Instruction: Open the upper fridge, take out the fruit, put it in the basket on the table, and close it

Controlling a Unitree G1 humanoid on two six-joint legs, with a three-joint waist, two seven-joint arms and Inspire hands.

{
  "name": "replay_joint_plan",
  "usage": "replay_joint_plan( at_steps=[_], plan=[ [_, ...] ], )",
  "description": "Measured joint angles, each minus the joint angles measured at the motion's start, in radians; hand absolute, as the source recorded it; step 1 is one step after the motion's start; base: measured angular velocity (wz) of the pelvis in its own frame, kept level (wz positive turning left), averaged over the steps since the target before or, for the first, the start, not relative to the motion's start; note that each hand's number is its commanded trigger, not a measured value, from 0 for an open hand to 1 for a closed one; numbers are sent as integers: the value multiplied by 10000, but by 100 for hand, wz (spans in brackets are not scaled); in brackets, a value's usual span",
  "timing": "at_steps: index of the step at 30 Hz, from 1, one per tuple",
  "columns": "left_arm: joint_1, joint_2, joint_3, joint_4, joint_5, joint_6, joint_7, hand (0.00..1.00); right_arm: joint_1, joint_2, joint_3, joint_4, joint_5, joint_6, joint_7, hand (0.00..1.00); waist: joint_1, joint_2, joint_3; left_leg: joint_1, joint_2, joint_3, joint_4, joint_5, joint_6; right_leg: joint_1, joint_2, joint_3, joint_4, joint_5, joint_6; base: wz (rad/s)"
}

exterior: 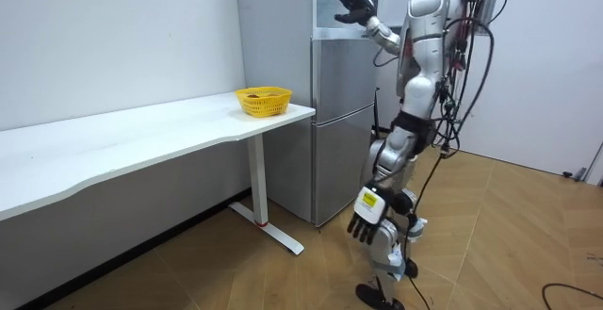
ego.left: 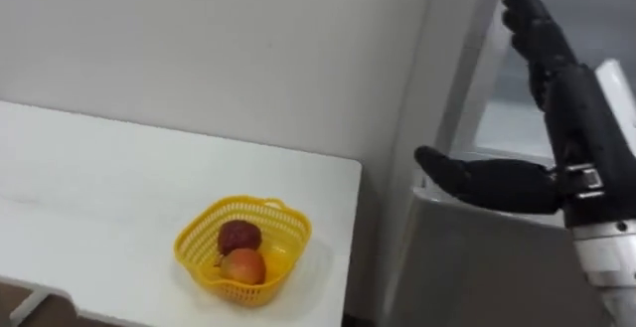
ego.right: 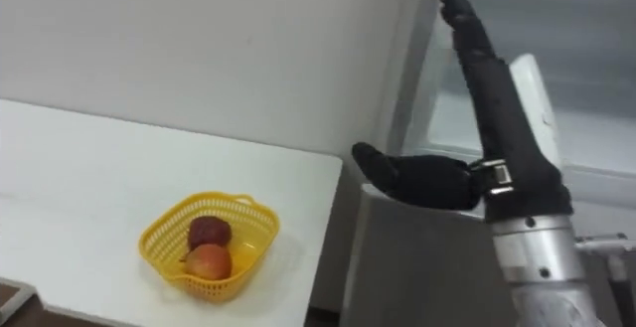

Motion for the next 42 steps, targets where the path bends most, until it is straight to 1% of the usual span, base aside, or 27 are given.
replay_joint_plan(
  at_steps=[1, 2, 3, 4, 5, 7, 9, 11, 14, 15, 17, 20, 22, 23, 25, 28, 30, 33, 36, 39, 42],
  plan=[
    [3, -12, 0, 1, 5, -44, 62, 0, 183, 73, -116, -17, 3, -6, -97, 0, -82, 8, -1, -3, -3, 12, -19, 0, 0, 0, 0, 21, 4, -5, 8, -24],
    [7, -29, -2, 27, 3, -93, 120, 0, 449, 145, -295, -11, 65, 10, -336, 0, -255, 35, 10, 8, 10, 146, -97, 1, 2, -55, 35, 175, 13, -3, 9, -31],
    [-19, -58, -14, 33, -4, -111, 238, 0, 656, 195, -410, -7, 285, 1, -544, 0, -393, 67, -2, 29, 31, 299, -173, 3, 4, -156, 74, 340, 32, 6, 4, -38],
    [-28, -73, -17, 32, -10, -118, 290, 0, 772, 237, -471, -6, 402, 0, -642, 0, -470, 75, 3, 55, 37, 332, -182, 3, 4, -162, 89, 403, 31, 7, 4, -31],
    [-23, -87, -40, 27, -62, -131, 342, 0, 1047, 333, -557, -7, 596, -1, -811, 0, -644, 85, -6, 90, 46, 404, -186, 2, 3, -151, 102, 478, 25, 6, 5, -21],
    [-59, -93, -41, 29, -72, -146, 428, 0, 1425, 392, -618, 6, 847, -1, -1088, 0, -850, 93, -2, 123, 50, 476, -222, 1, 3, -145, 104, 504, 1, 4, 8, -12],
    [-134, -94, -42, 46, -73, -148, 471, 0, 1886, 642, -687, 33, 1023, -7, -1373, 0, -1008, 143, 8, 141, 54, 517, -238, 2, 2, -143, 104, 513, -8, 4, 8, -2],
    [-138, -96, -150, 49, -74, -150, 507, 0, 2086, 833, -708, 111, 1035, -7, -1542, 0, -1138, 217, 19, 146, 53, 542, -266, 2, 2, -149, 104, 519, -21, 2, 12, 0],
    [-163, -99, -294, 37, -73, -142, 508, 0, 2298, 851, -901, 255, 1057, -5, -1869, 0, -1263, 340, 40, 133, 50, 570, -327, 2, 2, -169, 104, 508, -98, -2, 19, 0],
    [-142, -99, -281, 32, -72, -140, 512, 0, 2417, 852, -1049, 268, 1066, -6, -2056, 0, -1298, 380, 28, 136, 52, 574, -328, 1, 2, -160, 113, 512, -147, -4, 21, 0],
    [-61, -98, -276, 37, -72, -135, 512, 0, 2464, 906, -1172, 365, 1084, -14, -2410, 0, -1366, 433, 29, 155, 56, 581, -327, 2, 2, -163, 118, 514, -155, -5, 23, 0],
    [71, -101, -280, 35, -73, -135, 566, 0, 2849, 1033, -1333, 846, 1187, -156, -2837, 0, -1385, 448, 20, 216, 58, 588, -328, 2, 2, -145, 122, 522, -148, -5, 23, -2],
    [175, -119, -281, 37, -74, -139, 685, 0, 3173, 1168, -1315, 1316, 1277, -155, -2940, 0, -1343, 446, 10, 325, 64, 654, -329, 2, 2, -114, 131, 591, -151, -9, 25, -11],
    [213, -142, -290, 34, -67, -137, 730, 0, 3336, 1298, -1303, 1559, 1399, -158, -2962, 0, -1348, 469, 6, 334, 71, 745, -328, 2, 2, -116, 134, 635, -154, -9, 26, -12],
    [217, -163, -288, 20, -70, -136, 733, 0, 3560, 1458, -1298, 1934, 1839, -161, -2982, 0, -1346, 490, 3, 336, 75, 796, -343, 2, 2, -120, 150, 734, -143, -9, 26, -10],
    [201, -196, -289, 59, -88, -129, 726, 0, 3639, 1596, -1280, 2733, 2659, -160, -2984, 0, -1345, 532, 1, 334, 90, 849, -355, 2, 2, -136, 184, 849, -118, -5, 23, -8],
    [203, -225, -340, 86, -105, -124, 717, 0, 3646, 1642, -1287, 3165, 3896, -158, -3023, 0, -1382, 564, -3, 332, 98, 887, -355, 1, 1, -137, 195, 894, -119, -5, 23, -4],
    [234, -267, -419, 32, -102, -93, 716, 0, 3672, 1658, -1290, 3818, 4631, -165, -3222, 0, -1467, 608, 7, 308, 101, 893, -353, -1, 0, -170, 195, 874, -131, -12, 28, 0],
    [300, -302, -419, -8, -103, -91, 718, 0, 3791, 1709, -1294, 4020, 5193, -164, -3401, 0, -1495, 626, 10, 306, 102, 893, -357, -2, 0, -177, 195, 872, -120, -13, 29, 0],
    [431, -287, -411, -276, -122, -79, 720, 0, 3929, 1714, -1291, 4156, 5983, -193, -3584, 0, -1596, 653, -15, 314, 102, 876, -385, -2, -1, -171, 194, 838, -121, -13, 29, 3],
    [416, -301, -410, -372, -429, -100, 732, 0, 3921, 1706, -1309, 4458, 7344, -192, -3802, 0, -1625, 638, -17, 309, 102, 861, -396, -1, 0, -162, 191, 822, -99, -13, 29, 0]
  ],
)
